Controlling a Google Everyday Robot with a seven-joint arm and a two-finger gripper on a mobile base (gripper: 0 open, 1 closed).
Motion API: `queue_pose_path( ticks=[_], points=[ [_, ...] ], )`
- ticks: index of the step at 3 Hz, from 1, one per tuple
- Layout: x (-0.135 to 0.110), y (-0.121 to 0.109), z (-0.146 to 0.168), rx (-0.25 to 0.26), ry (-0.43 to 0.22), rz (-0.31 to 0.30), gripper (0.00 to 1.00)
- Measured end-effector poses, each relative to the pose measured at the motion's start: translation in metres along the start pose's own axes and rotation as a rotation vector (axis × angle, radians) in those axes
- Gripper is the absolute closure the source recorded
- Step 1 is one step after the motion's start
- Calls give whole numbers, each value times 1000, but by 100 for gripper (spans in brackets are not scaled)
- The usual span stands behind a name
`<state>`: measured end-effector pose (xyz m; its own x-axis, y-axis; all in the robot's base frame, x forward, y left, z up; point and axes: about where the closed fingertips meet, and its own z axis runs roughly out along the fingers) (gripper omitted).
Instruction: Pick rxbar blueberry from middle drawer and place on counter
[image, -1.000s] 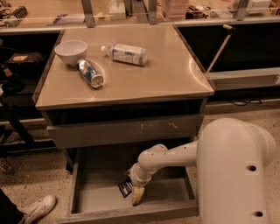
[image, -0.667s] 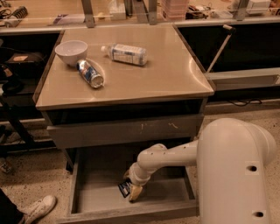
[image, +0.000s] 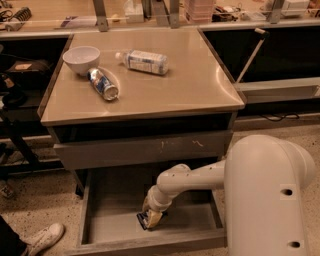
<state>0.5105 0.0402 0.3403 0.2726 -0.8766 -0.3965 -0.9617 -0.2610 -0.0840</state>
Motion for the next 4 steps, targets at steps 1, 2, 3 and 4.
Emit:
queue_pose_path(
  ticks=[1, 2, 3, 4],
  points=[
    [0, 0, 0, 0, 0, 0, 100],
    [-5, -1, -7, 0, 0, 0, 100],
    [-7, -1, -9, 0, 0, 1, 100],
    [-9, -4, -12, 20, -28, 46, 100]
  ],
)
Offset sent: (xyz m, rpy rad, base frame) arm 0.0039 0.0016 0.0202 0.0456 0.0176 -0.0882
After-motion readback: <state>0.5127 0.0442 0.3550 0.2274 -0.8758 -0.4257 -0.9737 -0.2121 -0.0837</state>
